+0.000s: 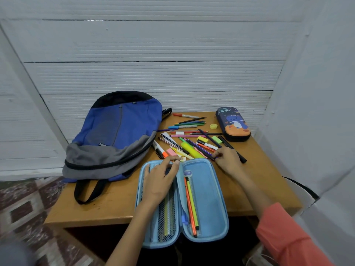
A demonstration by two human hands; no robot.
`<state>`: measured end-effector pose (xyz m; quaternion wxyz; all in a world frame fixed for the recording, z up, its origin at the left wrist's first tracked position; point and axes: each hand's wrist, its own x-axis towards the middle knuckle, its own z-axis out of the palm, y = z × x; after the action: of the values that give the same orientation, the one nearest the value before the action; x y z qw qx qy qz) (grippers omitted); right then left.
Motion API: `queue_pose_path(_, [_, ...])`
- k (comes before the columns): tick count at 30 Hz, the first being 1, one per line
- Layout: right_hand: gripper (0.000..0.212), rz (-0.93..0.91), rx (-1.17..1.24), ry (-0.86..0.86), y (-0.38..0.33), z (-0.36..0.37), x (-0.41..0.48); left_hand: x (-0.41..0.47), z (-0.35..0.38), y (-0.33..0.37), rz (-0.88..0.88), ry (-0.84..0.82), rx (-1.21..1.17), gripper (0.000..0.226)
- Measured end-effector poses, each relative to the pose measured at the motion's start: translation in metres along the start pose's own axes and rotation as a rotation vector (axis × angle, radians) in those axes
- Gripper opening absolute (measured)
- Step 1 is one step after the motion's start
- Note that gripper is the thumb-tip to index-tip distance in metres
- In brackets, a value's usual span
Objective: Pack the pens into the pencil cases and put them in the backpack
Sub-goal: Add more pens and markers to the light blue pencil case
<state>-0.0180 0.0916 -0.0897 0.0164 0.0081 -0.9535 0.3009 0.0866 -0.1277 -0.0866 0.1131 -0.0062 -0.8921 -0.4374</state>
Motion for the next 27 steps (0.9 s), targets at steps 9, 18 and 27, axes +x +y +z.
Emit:
queue_pose_path(9, [0.016, -0.104, 0.616, 0.464, -0.015, -0.017, -0.016, 0.000, 0.000, 0.001, -0.015, 0.007, 0.000, 0.035])
queue_pose_path(18, [0.021, -0.231, 0.958, 0.383, -0.060, -0.043, -0.040, 0.000, -0.001, 0.002, -0.009, 0.017, 0.017, 0.034])
queue_pose_path(27, [0.010, -0.061, 1.128, 0.164, -0.058, -0.018, -0.043, -0.001, -0.002, 0.003, -0.004, 0.016, 0.010, 0.032])
